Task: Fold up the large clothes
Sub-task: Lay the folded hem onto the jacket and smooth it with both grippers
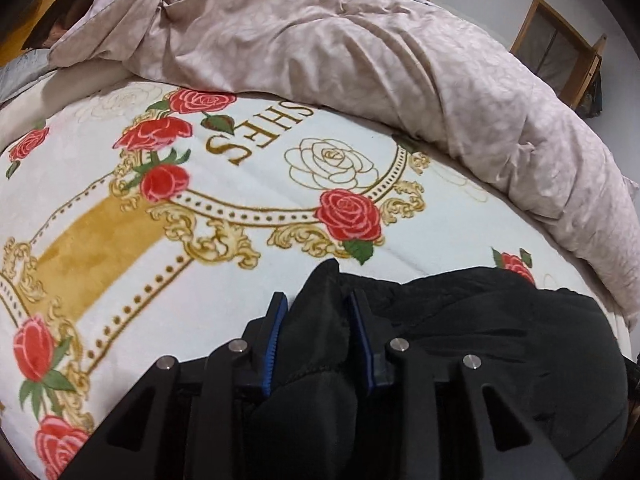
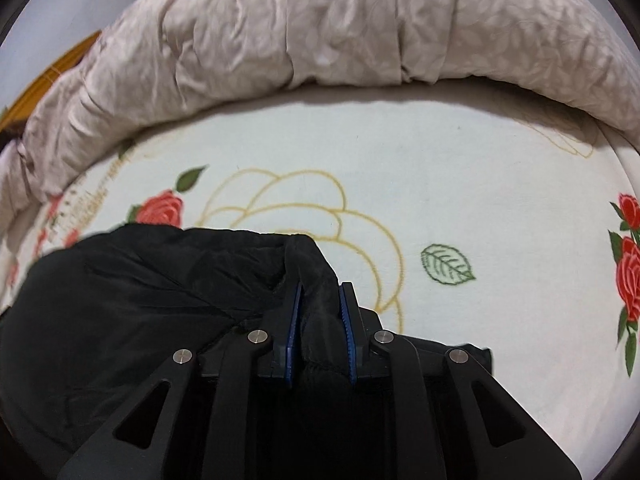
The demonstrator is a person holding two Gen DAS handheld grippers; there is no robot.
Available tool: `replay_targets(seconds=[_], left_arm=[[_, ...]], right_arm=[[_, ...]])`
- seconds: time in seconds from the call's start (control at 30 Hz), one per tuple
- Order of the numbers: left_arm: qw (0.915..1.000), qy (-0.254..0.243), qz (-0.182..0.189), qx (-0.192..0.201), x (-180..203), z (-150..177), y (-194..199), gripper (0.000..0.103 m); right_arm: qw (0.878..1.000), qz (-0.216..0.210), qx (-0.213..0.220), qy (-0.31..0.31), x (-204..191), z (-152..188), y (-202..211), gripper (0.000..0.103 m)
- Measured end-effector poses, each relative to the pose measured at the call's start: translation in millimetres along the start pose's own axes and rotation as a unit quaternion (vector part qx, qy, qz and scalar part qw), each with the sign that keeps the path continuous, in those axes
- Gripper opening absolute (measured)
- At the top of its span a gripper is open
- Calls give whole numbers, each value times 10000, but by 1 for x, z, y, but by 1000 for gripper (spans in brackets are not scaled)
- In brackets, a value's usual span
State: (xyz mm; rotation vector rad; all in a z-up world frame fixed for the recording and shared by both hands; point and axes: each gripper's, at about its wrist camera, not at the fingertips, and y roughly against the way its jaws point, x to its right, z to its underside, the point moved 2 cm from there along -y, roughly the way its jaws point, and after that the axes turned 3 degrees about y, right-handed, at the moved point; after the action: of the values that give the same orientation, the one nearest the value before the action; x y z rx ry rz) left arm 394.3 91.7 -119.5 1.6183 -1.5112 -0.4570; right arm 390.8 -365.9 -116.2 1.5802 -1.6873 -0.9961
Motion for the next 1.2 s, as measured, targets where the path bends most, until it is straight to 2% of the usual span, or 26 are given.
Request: replay_targets(seconds=[0.17,0.3,0.37,0.5,0.57,0.63,0.73,0.83,0.97,1.03,1.2], left_arm=[[9999,7,-140,-12,2,1,-6,40],[9997,12,-185,-161,1,-11,5,42],[9999,12,-164,-21,1,-18,22,45],[9991,-63,-217,358,1,-37,64,59],[9982,-192,-211,535,9,-42,83,60],[9975,-375,-42,593,26,-40,98,61],[9951,-816,326,454,69,-22,106,61],[9919,-1124,581,132,108,0,88,61],[9898,-1358,332,-286,130,22,37,61],[9892,-1428,178,-281,132,25,18,61],[9884,-1486,75,-295,134,24,-4,63]], right_arm=[[9999,151,7,46,-2,-2,-6,22],[9997,184,139,-54,3,-7,21,25],[9994,193,297,-62,4,-11,39,31],[9965,19,838,24,-1,-18,94,46],[9950,-143,978,148,-13,-17,115,46],[9939,-342,988,340,-32,-12,120,47],[9927,-561,808,695,-66,1,110,47],[9934,-573,533,835,-86,6,79,47],[9943,-376,331,942,-96,5,42,50],[9945,-318,290,955,-96,5,33,51],[9947,-201,233,982,-94,5,9,51]])
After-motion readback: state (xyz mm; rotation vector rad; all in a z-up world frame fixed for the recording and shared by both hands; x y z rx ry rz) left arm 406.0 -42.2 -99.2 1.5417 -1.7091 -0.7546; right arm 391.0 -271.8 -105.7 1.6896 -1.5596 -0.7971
